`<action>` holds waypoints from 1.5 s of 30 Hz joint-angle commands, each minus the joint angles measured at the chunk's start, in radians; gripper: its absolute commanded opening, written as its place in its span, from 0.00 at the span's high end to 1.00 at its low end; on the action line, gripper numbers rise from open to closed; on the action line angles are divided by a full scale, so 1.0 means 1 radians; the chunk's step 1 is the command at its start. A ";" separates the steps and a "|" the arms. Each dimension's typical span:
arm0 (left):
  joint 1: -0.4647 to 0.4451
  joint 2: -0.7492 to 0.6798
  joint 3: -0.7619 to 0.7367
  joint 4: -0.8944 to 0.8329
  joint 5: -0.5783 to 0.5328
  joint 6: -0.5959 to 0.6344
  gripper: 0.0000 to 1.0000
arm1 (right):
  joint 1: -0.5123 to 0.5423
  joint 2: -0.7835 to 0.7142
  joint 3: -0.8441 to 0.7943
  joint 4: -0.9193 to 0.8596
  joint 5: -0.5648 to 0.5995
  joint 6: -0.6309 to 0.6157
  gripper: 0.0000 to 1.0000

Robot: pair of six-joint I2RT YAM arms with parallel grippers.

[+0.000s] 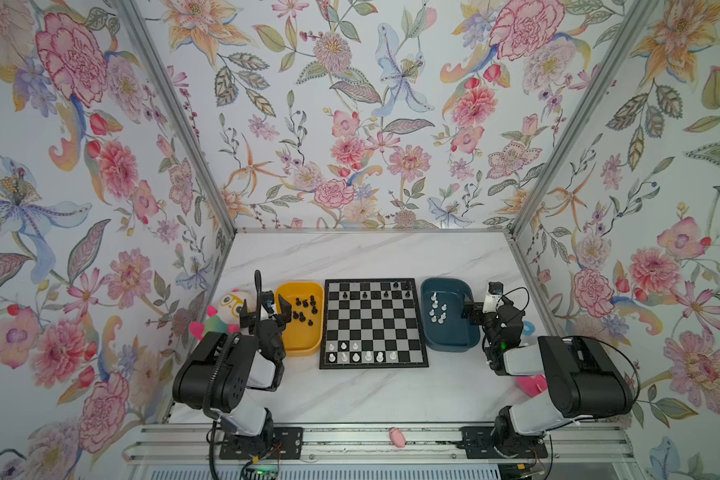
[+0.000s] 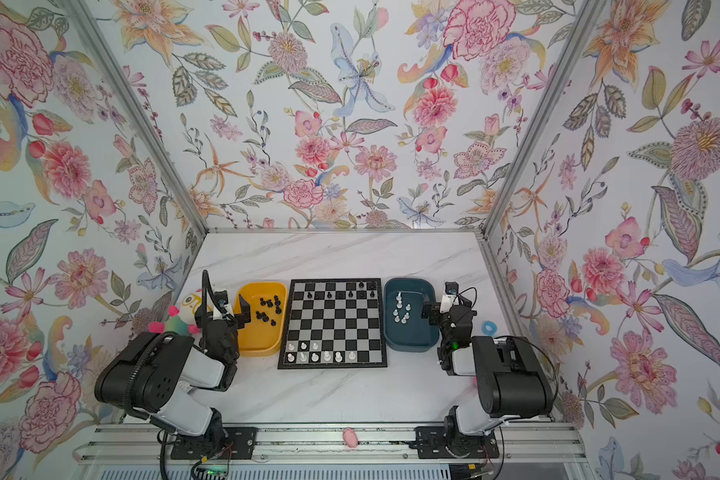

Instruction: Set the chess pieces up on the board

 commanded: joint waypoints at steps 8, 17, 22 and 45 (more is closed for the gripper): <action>0.008 -0.014 0.012 0.016 0.016 -0.013 0.01 | -0.010 0.003 0.021 -0.010 -0.015 0.012 0.01; 0.008 -0.014 0.013 0.012 0.017 -0.015 0.01 | -0.007 0.002 0.020 -0.011 -0.010 0.010 0.01; 0.009 -0.014 0.013 0.013 0.017 -0.014 0.01 | -0.007 0.003 0.020 -0.011 -0.008 0.010 0.01; 0.008 -0.015 0.013 0.013 0.017 -0.015 0.08 | 0.009 -0.027 0.045 -0.075 0.010 -0.004 0.05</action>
